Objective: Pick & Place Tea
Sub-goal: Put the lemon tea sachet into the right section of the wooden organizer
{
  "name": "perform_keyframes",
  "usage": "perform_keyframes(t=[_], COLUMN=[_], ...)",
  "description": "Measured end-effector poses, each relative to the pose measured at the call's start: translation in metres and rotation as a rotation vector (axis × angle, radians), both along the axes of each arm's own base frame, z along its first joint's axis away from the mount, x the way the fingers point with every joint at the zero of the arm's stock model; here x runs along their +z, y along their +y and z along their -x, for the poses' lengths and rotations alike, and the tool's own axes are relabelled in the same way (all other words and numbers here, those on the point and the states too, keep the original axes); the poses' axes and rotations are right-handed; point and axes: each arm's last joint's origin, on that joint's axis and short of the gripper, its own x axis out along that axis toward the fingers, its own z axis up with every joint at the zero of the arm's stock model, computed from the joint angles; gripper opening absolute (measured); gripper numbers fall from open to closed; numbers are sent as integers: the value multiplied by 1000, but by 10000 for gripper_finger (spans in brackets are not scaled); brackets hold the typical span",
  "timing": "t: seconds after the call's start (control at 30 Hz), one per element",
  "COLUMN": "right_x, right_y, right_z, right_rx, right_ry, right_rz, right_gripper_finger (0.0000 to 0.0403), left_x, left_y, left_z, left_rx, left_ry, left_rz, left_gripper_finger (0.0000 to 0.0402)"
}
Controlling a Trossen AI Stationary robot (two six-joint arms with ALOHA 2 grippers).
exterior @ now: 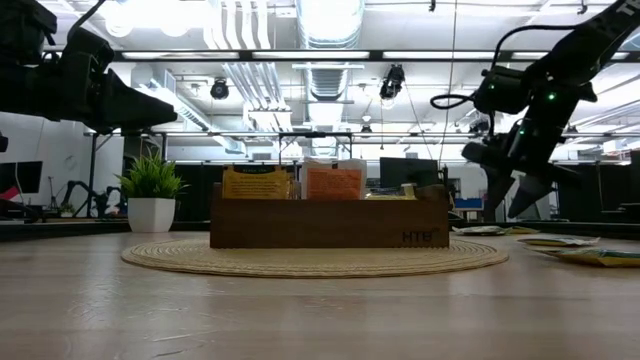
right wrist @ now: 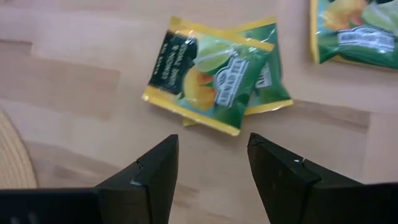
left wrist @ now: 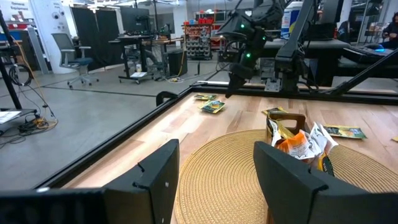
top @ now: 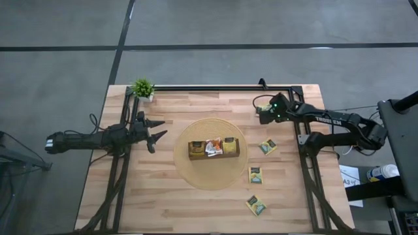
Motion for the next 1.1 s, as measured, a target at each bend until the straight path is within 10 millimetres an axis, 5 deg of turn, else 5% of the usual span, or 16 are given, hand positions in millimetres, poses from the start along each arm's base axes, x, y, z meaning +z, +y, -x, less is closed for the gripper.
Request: perform_keyframes(t=[0.83, 1.1], right_x=[-10, 3], right_y=[-15, -15], right_z=[7, -22], right_rx=[-5, 356], right_ry=[-8, 0], right_rz=[56, 201], right_gripper_finger=[189, 184], left_x=[0, 0], left_y=[0, 0], left_z=[0, 0], left_rx=[1, 0], left_ry=[0, 0], left_rz=[0, 0], left_gripper_finger=[202, 202])
